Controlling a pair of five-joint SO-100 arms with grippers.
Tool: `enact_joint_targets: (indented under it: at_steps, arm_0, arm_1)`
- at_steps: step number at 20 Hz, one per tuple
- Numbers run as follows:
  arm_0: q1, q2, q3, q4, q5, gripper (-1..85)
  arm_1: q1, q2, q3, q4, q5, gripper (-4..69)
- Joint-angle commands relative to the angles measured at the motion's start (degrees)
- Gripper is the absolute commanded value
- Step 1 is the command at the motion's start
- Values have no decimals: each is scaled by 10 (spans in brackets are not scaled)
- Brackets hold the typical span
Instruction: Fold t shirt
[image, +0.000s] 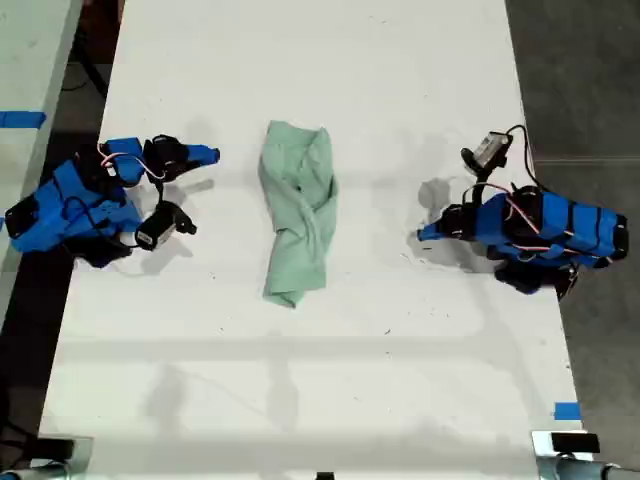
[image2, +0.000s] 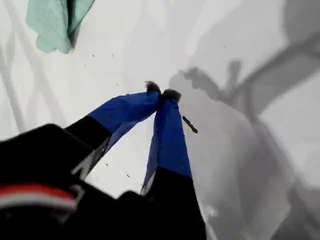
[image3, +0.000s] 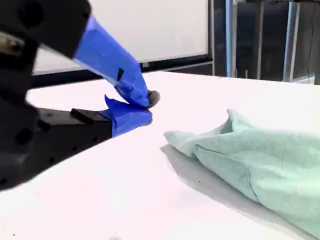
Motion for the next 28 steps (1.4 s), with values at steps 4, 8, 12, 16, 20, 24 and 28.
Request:
enact_joint_targets:
  at_steps: [4, 8, 12, 16, 20, 24, 28]
  arm_0:
    - [62, -25, -88, 47, -134, -3]
    - [148, -314, -275, 48, -211, -3]
    - [244, -697, -555, 61, -249, -3]
    - [331, -1042, -910, 128, -245, -3]
    - [398, -1204, -1047, 130, -266, 39]
    - [447, -1221, -1045, 199, -354, 233]
    - [440, -1286, -1031, 176, -363, 240]
  arm_1:
    - [3, -42, -128, 70, 181, 4]
    - [-44, -241, -242, 4, 192, 4]
    - [-100, -520, -379, -111, 181, 3]
    - [-156, -794, -592, -143, 156, 3]
    - [-196, -980, -780, -118, 136, 2]
    - [-218, -1056, -892, -78, 126, 2]
    - [-230, -1059, -916, -66, 127, 2]
